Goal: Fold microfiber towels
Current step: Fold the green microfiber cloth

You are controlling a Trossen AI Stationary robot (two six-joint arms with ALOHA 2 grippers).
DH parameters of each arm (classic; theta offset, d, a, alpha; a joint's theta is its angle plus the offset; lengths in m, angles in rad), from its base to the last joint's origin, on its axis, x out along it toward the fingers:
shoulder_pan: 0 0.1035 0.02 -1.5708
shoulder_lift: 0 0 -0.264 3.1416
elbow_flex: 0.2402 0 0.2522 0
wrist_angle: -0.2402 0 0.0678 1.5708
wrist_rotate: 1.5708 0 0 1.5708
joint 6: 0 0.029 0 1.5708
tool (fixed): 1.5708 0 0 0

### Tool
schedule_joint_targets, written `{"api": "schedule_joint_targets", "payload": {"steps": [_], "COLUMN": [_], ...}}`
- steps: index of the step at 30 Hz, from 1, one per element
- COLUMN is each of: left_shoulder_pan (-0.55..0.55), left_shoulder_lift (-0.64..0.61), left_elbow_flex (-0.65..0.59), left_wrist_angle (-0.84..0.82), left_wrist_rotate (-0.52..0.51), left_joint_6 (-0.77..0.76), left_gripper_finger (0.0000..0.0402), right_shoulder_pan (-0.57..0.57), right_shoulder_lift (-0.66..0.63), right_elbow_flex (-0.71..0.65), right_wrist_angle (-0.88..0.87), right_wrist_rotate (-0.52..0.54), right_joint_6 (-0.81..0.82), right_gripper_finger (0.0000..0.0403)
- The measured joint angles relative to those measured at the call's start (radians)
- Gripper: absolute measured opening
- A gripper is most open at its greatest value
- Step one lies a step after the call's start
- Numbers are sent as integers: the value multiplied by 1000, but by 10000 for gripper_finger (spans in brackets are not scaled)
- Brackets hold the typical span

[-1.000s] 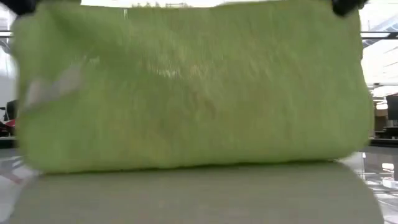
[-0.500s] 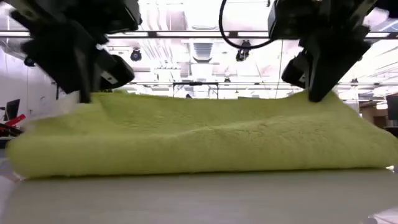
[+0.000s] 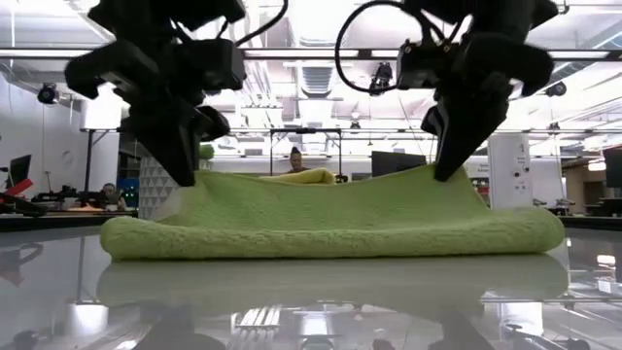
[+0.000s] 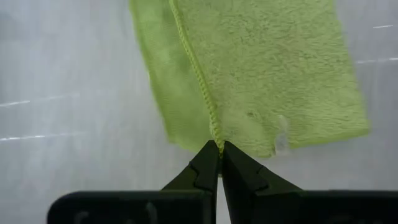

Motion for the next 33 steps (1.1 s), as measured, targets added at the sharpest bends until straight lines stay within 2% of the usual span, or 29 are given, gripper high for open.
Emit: {"api": "schedule_joint_targets", "payload": {"steps": [8, 15, 21, 27, 30, 33], "left_shoulder_pan": [66, 72, 75, 77, 77, 77], "left_shoulder_lift": [1, 1, 1, -2, -14, -17], "left_elbow_flex": [-10, -10, -10, -11, -11, -16], "left_wrist_angle": [3, 7, 45, 1, -49, -85], "left_wrist_rotate": [-11, -11, -28, -133, -149, -150], "left_joint_6": [54, 58, 57, 72, 97, 92], "left_gripper_finger": [0, 3, 62, 137, 157, 160], "right_shoulder_pan": [-55, -61, -61, -63, -63, -63], "right_shoulder_lift": [0, 0, 0, 0, 0, 0], "right_elbow_flex": [-3, -4, -4, 8, 14, 16], "right_wrist_angle": [-9, -9, -19, -19, -24, -7], "right_wrist_rotate": [1, 0, 0, 1, 1, 1], "right_joint_6": [-30, -29, -18, -31, -53, -82], "right_gripper_finger": [8, 9, 18, 56, 73, 86]}}
